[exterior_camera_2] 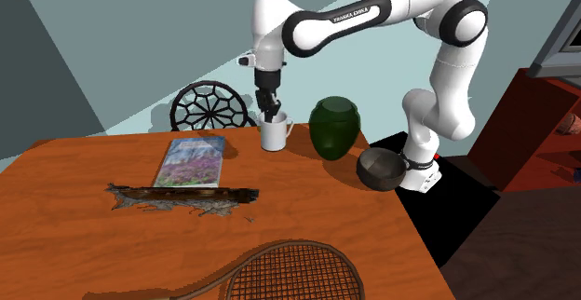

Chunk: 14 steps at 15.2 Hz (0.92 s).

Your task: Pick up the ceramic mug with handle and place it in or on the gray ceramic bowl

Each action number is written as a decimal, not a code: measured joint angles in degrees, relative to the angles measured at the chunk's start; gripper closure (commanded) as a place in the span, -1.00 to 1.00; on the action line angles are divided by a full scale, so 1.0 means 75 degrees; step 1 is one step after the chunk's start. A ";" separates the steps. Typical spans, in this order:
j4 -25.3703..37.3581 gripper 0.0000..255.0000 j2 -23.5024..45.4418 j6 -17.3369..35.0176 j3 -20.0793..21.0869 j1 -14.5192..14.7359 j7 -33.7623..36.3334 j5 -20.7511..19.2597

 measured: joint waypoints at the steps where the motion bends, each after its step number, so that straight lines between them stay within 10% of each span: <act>1: -0.0404 1.00 -0.0332 0.0101 0.0022 0.0033 0.0071 -0.0115; 14: -0.4303 1.00 -0.4555 0.0052 0.0837 -0.0084 0.1326 -0.1159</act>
